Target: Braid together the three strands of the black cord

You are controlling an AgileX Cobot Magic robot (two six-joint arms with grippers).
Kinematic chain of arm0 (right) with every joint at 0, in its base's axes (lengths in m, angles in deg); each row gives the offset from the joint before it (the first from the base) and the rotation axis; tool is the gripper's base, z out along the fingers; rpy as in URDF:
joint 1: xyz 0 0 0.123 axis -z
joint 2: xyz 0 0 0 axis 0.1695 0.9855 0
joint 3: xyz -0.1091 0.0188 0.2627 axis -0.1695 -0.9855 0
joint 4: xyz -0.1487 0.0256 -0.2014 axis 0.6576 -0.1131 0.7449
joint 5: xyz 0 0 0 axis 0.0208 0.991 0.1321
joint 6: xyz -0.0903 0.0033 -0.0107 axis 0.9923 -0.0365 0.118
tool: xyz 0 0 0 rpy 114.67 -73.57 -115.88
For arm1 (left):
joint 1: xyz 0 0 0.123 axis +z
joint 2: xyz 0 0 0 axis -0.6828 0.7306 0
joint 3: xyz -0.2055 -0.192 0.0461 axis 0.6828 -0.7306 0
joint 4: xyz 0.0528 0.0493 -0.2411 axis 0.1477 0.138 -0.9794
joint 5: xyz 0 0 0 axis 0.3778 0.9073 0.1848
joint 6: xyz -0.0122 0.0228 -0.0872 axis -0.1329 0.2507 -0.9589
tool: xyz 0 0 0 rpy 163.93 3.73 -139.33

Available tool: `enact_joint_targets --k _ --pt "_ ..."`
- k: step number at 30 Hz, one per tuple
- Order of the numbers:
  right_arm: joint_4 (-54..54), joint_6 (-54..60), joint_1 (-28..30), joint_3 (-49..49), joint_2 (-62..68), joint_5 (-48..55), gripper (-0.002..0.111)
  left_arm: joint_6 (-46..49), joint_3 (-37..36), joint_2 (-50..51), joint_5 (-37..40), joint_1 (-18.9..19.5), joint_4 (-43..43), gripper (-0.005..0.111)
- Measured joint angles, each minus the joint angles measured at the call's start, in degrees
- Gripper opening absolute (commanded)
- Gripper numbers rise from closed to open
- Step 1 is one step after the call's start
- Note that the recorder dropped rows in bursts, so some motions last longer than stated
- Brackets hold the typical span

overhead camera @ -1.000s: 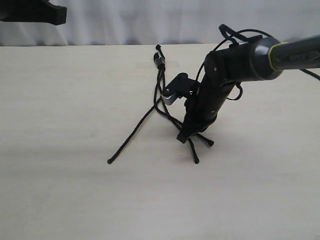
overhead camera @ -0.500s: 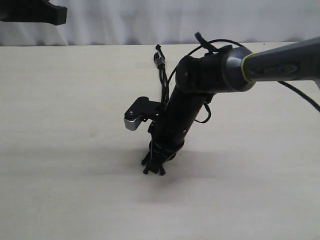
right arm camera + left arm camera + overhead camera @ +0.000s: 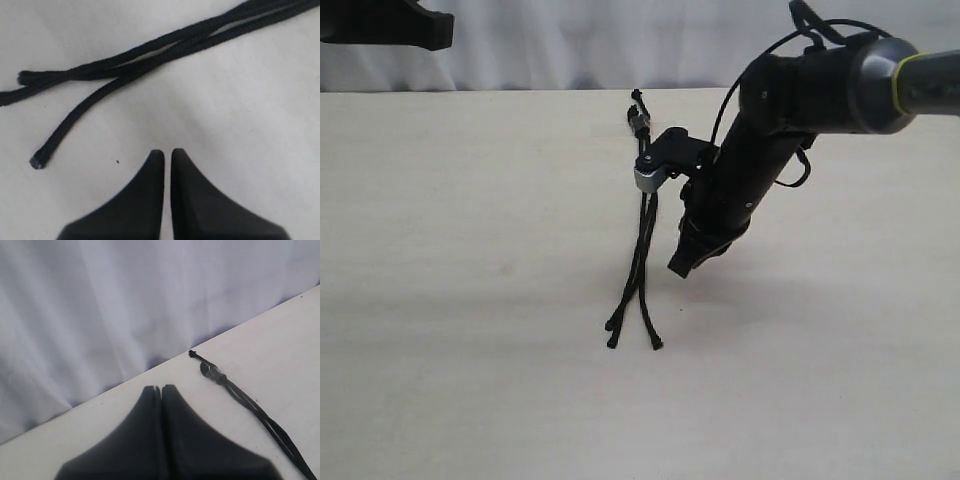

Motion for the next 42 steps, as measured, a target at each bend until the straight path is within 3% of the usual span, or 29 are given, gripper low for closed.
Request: enact_joint_targets --k 3,8,12,22,25,29,34,37,42 --pt "-1.4 -1.5 0.3 0.0 0.6 -0.1 0.015 0.0 0.0 0.0 0.0 0.0 0.0 0.000" --pt "-1.0 -6.1 -2.9 0.0 1.0 -2.6 0.051 0.0 0.0 0.0 0.0 0.0 0.0 0.000" --pt "0.3 -8.6 -6.6 0.0 1.0 -3.3 0.060 0.0 0.0 0.0 0.0 0.0 0.0 0.000" --pt "2.4 -10.8 -9.0 0.0 4.8 -4.0 0.059 0.0 0.0 0.0 0.3 0.0 -0.1 0.000" --pt "4.3 -11.0 -9.0 0.1 5.7 -4.3 0.039 0.0 0.0 0.0 0.3 0.0 -0.1 0.000" --pt "9.4 -13.4 -9.0 0.2 5.8 -4.9 0.005 0.0 0.0 0.0 0.3 0.0 -0.1 0.000" --pt "19.0 -17.4 -8.9 0.2 1.7 -5.0 0.004 0.0 0.0 0.0 0.3 0.0 -0.2 0.000" --pt "25.8 -22.4 -5.7 0.2 -0.5 -5.7 0.004 0.0 0.0 0.0 0.3 0.0 -0.3 0.000" --pt "26.7 -24.5 -1.5 0.2 2.5 -7.3 0.004 0.0 0.0 0.0 0.3 0.0 -0.3 0.000"
